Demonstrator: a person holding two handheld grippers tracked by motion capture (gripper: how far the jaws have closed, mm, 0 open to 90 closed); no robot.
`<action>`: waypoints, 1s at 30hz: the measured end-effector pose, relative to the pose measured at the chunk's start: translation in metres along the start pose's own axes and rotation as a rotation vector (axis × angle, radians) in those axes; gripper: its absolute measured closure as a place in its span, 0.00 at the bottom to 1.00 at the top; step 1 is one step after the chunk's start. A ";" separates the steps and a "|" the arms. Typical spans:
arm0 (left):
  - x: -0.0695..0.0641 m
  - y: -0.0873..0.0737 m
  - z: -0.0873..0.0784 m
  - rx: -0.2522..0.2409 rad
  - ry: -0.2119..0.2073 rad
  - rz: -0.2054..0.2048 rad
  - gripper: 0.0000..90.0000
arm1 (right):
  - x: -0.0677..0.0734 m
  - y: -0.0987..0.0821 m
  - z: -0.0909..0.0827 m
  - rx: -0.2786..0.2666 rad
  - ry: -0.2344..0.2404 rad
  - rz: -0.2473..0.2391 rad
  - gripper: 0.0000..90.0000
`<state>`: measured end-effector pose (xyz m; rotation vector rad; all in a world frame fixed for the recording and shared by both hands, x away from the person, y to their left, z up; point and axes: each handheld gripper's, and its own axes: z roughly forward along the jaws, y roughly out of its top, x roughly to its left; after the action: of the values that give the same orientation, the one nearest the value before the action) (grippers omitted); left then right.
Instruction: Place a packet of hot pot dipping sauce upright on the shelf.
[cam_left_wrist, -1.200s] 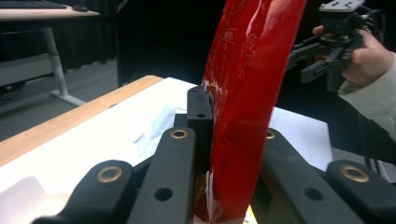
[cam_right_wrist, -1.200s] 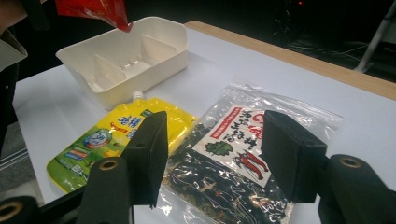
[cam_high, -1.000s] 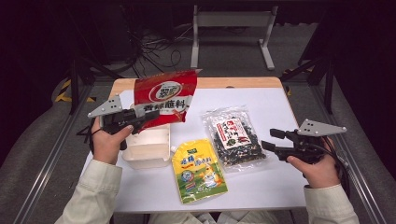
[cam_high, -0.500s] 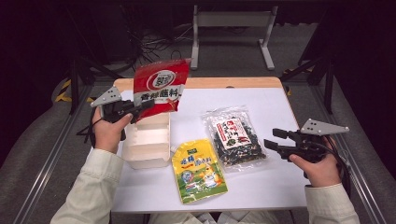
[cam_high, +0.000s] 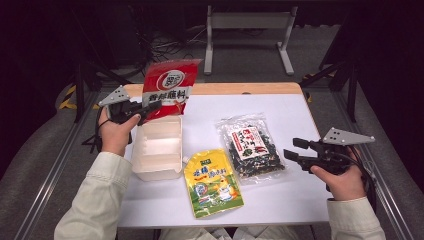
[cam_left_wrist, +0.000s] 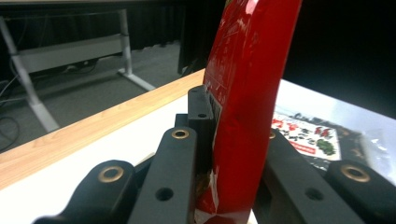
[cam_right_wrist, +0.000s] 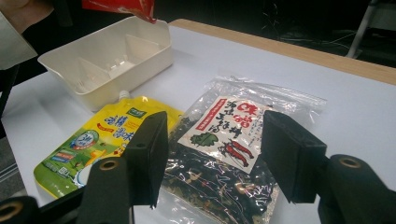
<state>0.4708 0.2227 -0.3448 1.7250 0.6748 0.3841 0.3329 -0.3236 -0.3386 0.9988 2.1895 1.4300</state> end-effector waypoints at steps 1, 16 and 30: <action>0.002 0.000 0.001 0.004 0.005 -0.001 0.94 | 0.000 0.000 0.000 0.000 0.001 -0.001 0.46; 0.012 -0.009 0.019 0.047 0.059 0.045 0.95 | -0.001 -0.001 -0.001 0.003 -0.009 -0.009 0.52; 0.023 -0.022 0.025 0.104 0.078 0.017 0.95 | 0.001 0.001 -0.001 -0.016 0.005 -0.008 0.54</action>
<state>0.4983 0.2210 -0.3747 1.8225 0.7479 0.4363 0.3324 -0.3232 -0.3375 0.9810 2.1795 1.4455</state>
